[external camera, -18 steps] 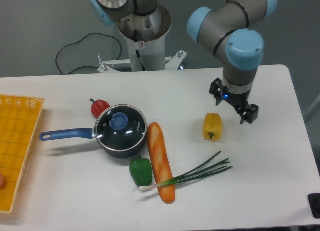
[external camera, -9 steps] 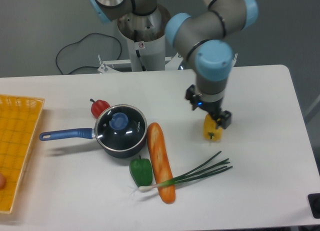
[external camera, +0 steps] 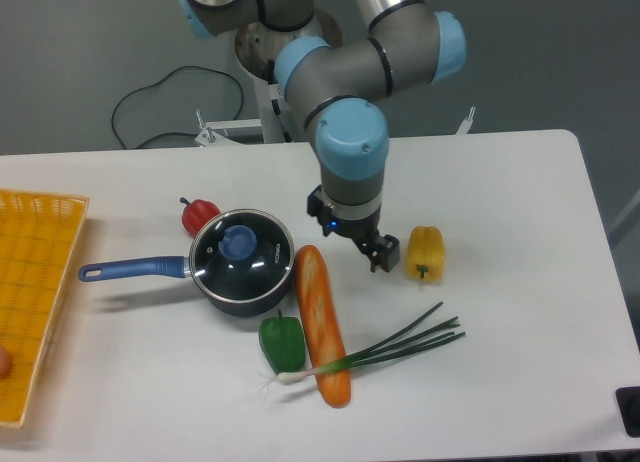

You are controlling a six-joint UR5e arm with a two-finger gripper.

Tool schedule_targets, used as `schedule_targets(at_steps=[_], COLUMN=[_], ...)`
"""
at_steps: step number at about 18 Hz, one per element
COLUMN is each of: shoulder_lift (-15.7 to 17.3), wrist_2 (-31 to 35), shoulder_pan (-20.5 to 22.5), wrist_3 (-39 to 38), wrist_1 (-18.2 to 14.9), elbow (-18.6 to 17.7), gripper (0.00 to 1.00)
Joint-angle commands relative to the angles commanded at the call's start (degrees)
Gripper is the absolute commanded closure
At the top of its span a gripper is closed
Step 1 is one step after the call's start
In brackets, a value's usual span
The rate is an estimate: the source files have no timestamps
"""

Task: Open the lid
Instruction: 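Move the open gripper over the glass lid's blue knob on the saucepan, then lower the gripper around the blue knob of the lid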

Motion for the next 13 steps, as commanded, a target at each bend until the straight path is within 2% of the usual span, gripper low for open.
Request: schedule_targets(at_steps=[6, 13], shoulder_lift=[2.37, 2.20], wrist_2=[-3.87, -3.43], shoulder_pan=[-0.35, -6.15], wrist_3=[-8.88, -13.64], wrist_1=[-0.53, -0.26], elbow=[-2.37, -2.64], gripper=[0.00, 0.00])
